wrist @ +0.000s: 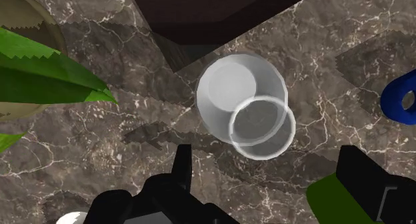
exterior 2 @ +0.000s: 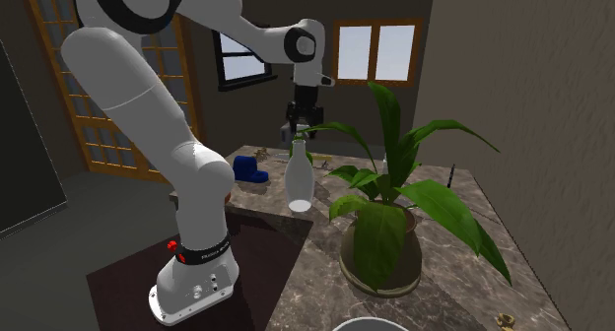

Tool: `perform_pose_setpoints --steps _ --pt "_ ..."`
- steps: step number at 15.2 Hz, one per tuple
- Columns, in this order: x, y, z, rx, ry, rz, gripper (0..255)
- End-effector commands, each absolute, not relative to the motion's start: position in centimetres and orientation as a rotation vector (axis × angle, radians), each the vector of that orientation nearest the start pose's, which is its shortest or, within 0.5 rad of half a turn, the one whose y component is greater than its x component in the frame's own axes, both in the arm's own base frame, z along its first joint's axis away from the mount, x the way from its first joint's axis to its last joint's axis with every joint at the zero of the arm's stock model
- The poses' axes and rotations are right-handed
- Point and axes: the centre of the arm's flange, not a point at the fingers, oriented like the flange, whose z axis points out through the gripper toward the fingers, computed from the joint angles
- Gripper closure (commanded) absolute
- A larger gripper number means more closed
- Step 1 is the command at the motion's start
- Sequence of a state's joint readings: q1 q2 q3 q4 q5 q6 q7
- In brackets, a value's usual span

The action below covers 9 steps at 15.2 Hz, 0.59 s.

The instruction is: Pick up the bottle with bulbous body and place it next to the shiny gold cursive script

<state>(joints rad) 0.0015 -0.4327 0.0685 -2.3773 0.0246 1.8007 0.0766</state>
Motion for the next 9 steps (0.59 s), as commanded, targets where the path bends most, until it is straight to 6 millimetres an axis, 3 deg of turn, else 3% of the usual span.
perform_pose_setpoints --steps 1,9 --pt "40.7 3.4 45.8 -3.157 0.036 0.23 0" --pt "40.2 3.4 42.3 -3.157 0.036 0.23 0"
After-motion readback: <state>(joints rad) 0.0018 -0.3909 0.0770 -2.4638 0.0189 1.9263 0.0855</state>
